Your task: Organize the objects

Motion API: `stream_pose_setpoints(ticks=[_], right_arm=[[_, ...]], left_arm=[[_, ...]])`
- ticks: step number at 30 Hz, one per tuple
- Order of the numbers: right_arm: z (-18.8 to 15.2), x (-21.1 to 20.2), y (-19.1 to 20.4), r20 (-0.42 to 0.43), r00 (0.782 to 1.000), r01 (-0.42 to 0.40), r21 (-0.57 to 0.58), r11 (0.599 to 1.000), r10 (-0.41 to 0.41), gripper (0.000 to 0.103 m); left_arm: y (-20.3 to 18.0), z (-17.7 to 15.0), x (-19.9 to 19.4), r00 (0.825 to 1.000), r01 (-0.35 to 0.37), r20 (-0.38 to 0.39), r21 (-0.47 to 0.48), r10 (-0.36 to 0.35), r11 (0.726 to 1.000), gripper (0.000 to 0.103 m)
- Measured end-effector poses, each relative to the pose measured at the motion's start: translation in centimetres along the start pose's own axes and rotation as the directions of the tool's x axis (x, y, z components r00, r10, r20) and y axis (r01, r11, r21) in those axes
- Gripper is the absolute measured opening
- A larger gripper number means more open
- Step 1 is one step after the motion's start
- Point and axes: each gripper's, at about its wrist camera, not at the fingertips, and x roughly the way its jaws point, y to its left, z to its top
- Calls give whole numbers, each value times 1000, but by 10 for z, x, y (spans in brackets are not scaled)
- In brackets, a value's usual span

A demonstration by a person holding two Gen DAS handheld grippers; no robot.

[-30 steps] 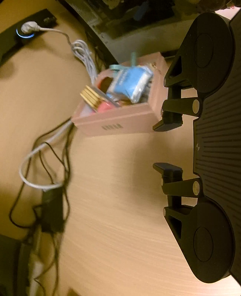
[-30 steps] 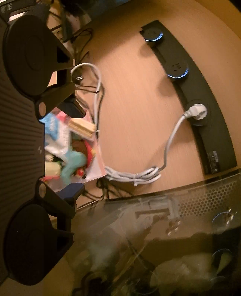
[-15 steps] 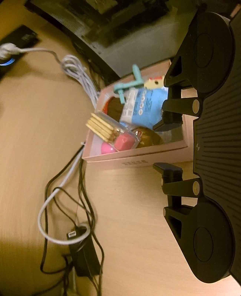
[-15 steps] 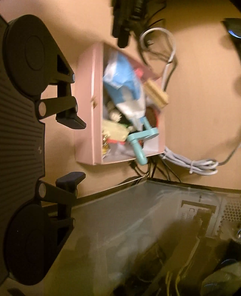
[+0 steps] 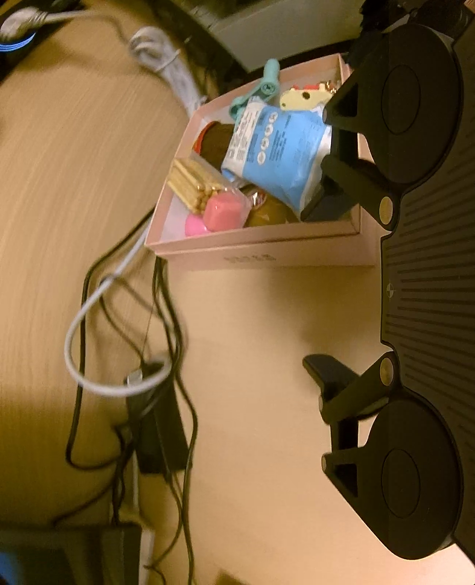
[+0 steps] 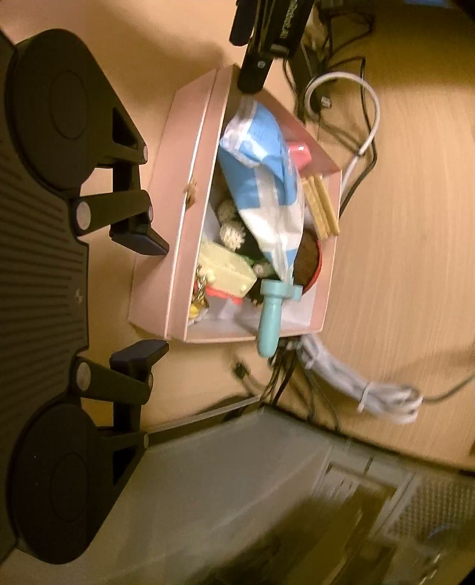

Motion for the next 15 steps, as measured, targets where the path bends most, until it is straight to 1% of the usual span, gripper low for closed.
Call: stream_pose_setpoints(ticks=[3,7,8,12,15], right_arm=[[10,8,10,3,1000,-11,-3,1000,11,52],[20,15,21,-6,999,-47,9,999,47,52],[21,15,26,-3,999,-43,0,999,43,52],[21,14,38,-1,1000,-15,-5,1000,15,52],[19,9,39,9,1000,12,4,1000,-12,53]], left_arm=[[15,10,4,1000,-12,3,-16,12,1000,95],[28,25,12,999,-26,24,-6,26,1000,97],[32,29,14,999,-25,22,1,25,1000,98],[34,37,15,1000,-11,13,47,11,999,97],[31,33,-1,999,-4,51,76,1,997,93]])
